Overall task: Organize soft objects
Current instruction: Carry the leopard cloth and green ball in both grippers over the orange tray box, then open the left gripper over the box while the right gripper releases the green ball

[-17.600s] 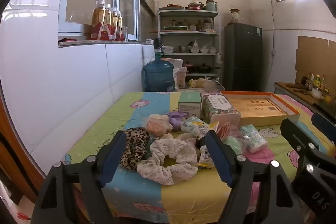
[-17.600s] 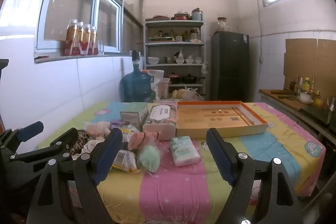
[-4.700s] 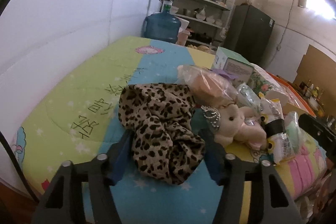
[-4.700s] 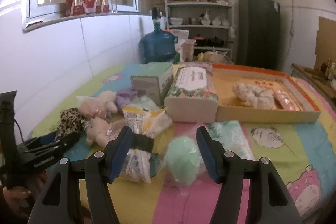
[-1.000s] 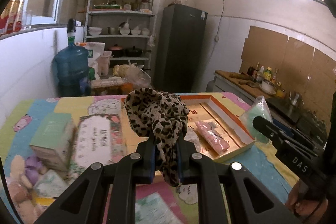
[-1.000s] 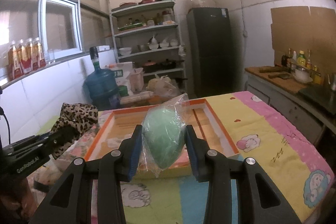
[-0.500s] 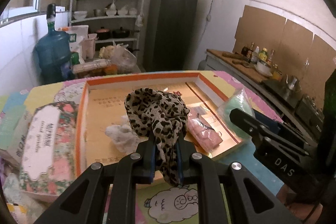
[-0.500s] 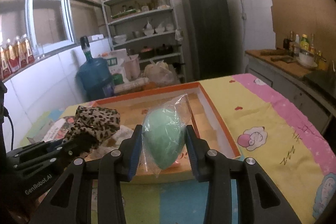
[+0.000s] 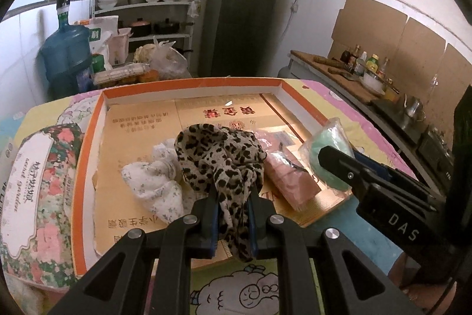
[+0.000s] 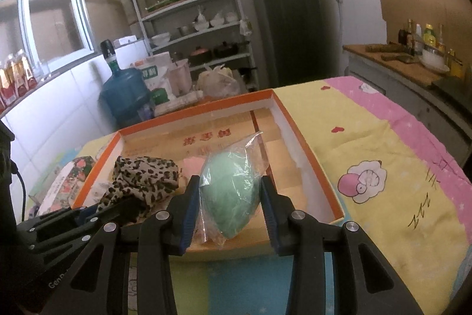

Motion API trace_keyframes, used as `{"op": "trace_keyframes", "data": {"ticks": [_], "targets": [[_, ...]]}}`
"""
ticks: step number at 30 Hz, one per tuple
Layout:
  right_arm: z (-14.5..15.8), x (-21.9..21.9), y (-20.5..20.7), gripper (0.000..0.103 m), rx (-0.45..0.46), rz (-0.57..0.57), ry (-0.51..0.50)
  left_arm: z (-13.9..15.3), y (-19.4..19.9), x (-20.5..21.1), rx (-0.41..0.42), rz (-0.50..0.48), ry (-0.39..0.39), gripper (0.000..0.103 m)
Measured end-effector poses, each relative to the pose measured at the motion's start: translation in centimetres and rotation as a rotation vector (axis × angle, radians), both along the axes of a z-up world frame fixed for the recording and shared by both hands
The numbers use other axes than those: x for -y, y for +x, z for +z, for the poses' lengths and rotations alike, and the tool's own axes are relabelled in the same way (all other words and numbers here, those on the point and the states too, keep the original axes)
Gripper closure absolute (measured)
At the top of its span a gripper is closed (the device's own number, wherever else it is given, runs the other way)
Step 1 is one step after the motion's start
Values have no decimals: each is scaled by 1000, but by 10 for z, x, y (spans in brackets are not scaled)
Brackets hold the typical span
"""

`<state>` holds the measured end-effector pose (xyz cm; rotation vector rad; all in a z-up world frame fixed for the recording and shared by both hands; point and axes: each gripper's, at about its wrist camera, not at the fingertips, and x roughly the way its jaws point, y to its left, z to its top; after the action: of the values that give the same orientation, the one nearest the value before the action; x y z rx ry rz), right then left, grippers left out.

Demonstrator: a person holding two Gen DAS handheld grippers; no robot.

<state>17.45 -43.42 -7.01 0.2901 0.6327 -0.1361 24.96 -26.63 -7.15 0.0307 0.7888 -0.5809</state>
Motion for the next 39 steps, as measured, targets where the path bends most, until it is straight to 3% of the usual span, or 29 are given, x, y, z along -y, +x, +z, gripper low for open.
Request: {"op": "trace_keyframes", "data": {"ticks": [3,5,10,18,34,39], "targets": [[-1,-1,3,59,-16,-5,-5,0,2,-2,-9,-1,-10,80],[-1,-1,3,58,-24,-14,-12,1,2,-3,-5,0,-7,59],[-2,-2,4,52,-32,-26,-20,8,-4,-6,27,9,-12,44],[2,-3,-3,41,-28,-53,-37,21,-9,-18,62,35,-41,35],[26,-19,-24,41,25,-60,-64,44,-32,-43,133,73,-59,33],[33,-30,-31,41,46,-46,-59,50,-39,-58,157,102,-58,28]]}}
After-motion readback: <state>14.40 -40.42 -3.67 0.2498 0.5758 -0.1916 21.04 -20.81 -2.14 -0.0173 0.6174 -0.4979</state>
